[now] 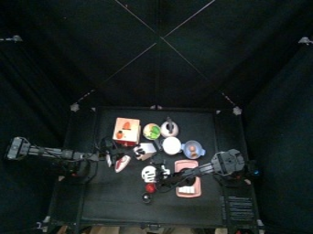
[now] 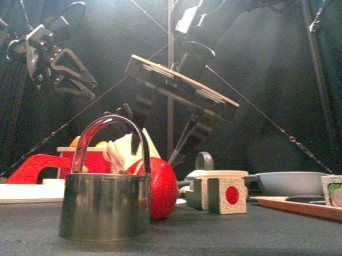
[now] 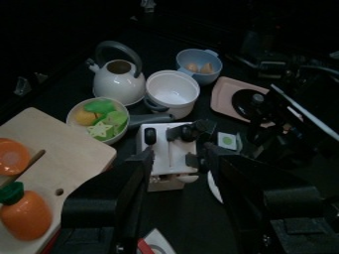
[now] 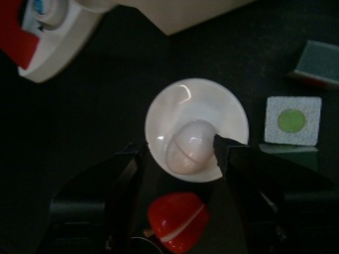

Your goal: Grab cleaver

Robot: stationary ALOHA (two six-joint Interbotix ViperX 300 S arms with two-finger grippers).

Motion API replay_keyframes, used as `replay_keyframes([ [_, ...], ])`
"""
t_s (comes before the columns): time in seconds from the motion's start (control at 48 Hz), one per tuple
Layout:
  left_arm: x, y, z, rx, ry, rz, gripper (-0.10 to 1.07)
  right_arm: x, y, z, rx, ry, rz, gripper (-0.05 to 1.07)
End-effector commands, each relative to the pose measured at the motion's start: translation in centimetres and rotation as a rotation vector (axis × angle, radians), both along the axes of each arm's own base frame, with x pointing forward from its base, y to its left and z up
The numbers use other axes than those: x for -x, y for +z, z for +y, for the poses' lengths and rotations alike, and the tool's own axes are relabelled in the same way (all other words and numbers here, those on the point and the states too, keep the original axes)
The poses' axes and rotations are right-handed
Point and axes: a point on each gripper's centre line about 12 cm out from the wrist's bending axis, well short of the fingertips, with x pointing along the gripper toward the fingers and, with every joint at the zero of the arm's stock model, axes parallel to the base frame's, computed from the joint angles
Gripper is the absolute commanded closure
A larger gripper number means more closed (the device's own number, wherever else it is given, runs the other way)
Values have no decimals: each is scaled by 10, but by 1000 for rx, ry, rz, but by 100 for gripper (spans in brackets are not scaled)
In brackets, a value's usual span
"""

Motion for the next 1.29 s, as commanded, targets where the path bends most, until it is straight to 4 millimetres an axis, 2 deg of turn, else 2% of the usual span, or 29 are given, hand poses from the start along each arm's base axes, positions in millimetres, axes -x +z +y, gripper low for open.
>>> replay_keyframes([
  [0.0,-2,4,2,0,11,-11,14,9,36,-4,33,43,-63,13],
  [0.125,-1,4,4,9,22,-11,14,27,47,-14,101,77,-72,14],
  [0.25,-1,4,6,26,38,-10,13,56,60,-35,228,126,-94,14],
  [0.375,-1,3,3,37,21,-8,14,74,64,-53,264,196,-152,14],
  [0.458,-3,5,2,53,12,-15,14,79,60,-67,271,268,-198,14],
  [0.688,-15,6,2,54,6,8,13,73,40,-109,384,436,-193,16],
  [0.854,-25,7,4,34,10,30,12,73,39,-135,517,485,-145,18],
  [0.958,-29,7,10,4,26,45,12,74,40,-141,540,487,-133,27],
  [1.125,-25,6,28,-16,118,54,13,76,38,-153,548,453,-113,43],
  [1.271,-27,5,32,-23,137,64,14,73,37,-161,573,430,-91,57],
])
